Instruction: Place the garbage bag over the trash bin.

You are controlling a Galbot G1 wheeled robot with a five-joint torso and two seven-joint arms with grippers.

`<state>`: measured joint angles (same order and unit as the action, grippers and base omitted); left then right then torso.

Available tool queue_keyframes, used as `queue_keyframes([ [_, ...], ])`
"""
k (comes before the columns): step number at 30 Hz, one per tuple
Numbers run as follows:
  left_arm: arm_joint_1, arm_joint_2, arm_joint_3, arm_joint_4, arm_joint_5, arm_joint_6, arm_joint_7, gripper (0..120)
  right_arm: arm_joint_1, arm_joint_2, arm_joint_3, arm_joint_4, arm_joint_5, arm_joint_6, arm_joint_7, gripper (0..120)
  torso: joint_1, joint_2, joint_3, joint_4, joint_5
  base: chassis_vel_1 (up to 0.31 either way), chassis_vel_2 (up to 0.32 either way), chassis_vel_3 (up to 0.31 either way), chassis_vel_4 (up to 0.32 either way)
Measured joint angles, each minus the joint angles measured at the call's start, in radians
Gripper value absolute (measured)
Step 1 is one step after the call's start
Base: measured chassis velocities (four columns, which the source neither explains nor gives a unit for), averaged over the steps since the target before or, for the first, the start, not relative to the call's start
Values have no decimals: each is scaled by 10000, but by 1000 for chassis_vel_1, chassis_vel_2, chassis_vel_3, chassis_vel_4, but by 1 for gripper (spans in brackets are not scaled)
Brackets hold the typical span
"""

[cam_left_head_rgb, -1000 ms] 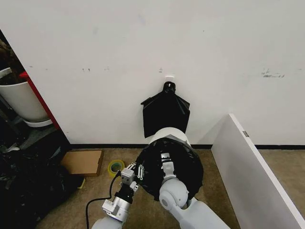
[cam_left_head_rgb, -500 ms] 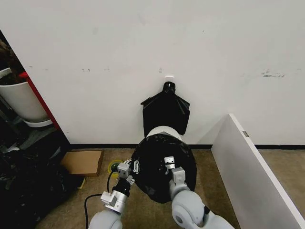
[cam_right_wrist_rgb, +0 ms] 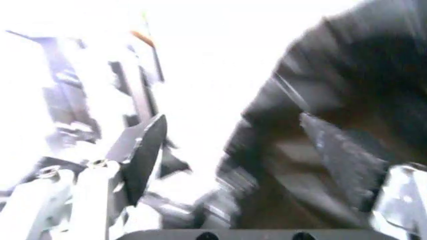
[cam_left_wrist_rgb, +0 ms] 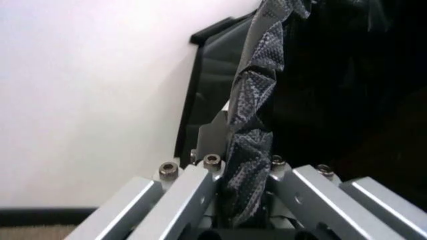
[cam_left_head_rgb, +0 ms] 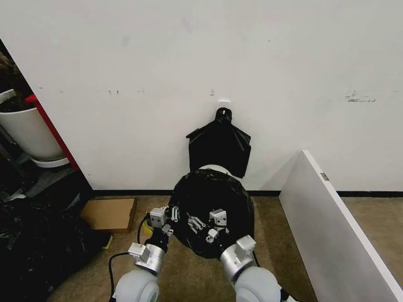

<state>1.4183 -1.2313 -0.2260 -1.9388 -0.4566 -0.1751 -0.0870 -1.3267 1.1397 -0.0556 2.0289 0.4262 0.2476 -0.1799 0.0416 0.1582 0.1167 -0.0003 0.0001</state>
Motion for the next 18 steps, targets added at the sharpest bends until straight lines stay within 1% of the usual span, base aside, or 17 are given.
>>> queue_keyframes([
  [2, -141, 28, -47, -30, -479, 357, -105, 0, -136, -23, 313, -19, 307, 912, -1713, 88, 0, 0, 0, 0, -1, 0, 0, 0, 0],
  [3, -185, 39, -64, -44, -660, 489, -136, 0, -170, -24, 384, -12, 401, 1113, -2101, 88, 0, 0, 0, 0, -1, 0, 0, 0, 0],
  [4, -237, 78, -108, -116, -1139, 910, -187, 0, -221, -23, 506, 40, 784, 1679, -2956, 96, 0, 0, 0, -3, -1, 0, 0, 0, 0],
  [5, -219, 98, -134, -188, -1425, 1209, -217, 0, -206, -12, 488, 113, 1051, 1953, -3104, 98, 0, 0, 0, 0, -1, 0, 0, 0, 0],
  [6, -219, 98, -134, -188, -1425, 1209, -217, 0, -206, -12, 488, 113, 1051, 1953, -3104, 98, 0, 0, 0, 0, -1, 0, 0, 0, 0],
  [8, -155, 130, -177, -318, -1832, 1691, -309, 0, -164, 44, 310, 307, 1287, 2261, -2410, 100, 0, 0, 0, 3, -1, 0, 0, 0, 0],
  [9, -166, 166, -220, -416, -2151, 2197, -479, 0, -204, 116, 229, 520, 1248, 2340, -1455, 100, 0, 0, 0, 4, 0, 0, 0, 0, 0],
  [10, -196, 194, -254, -463, -2377, 2518, -622, 0, -299, 174, 202, 726, 1063, 2322, -465, 100, 0, 0, 0, 4, -1, 0, 0, 0, 0],
  [13, -419, 311, -446, -578, -3238, 3843, -1296, 0, -673, 296, 233, 1483, 420, 1959, 2481, 100, 0, 0, -1, -1, -1, 0, 0, 0, 0],
  [14, -419, 311, -446, -578, -3238, 3843, -1296, 0, -673, 296, 233, 1483, 420, 1959, 2481, 100, 0, 0, -1, -1, -1, 0, 0, 0, 0],
  [15, -501, 343, -530, -563, -3532, 4197, -1574, 0, -796, 309, 293, 1751, 418, 1931, 3067, 100, 0, 0, 0, -2, -1, 0, 0, 0, 0],
  [18, -686, 399, -799, -327, -4159, 4886, -2100, 0, -1052, 263, 521, 2150, 393, 1790, 3675, 100, 0, 0, -1, -1, -3, 0, 0, 0, 0],
])
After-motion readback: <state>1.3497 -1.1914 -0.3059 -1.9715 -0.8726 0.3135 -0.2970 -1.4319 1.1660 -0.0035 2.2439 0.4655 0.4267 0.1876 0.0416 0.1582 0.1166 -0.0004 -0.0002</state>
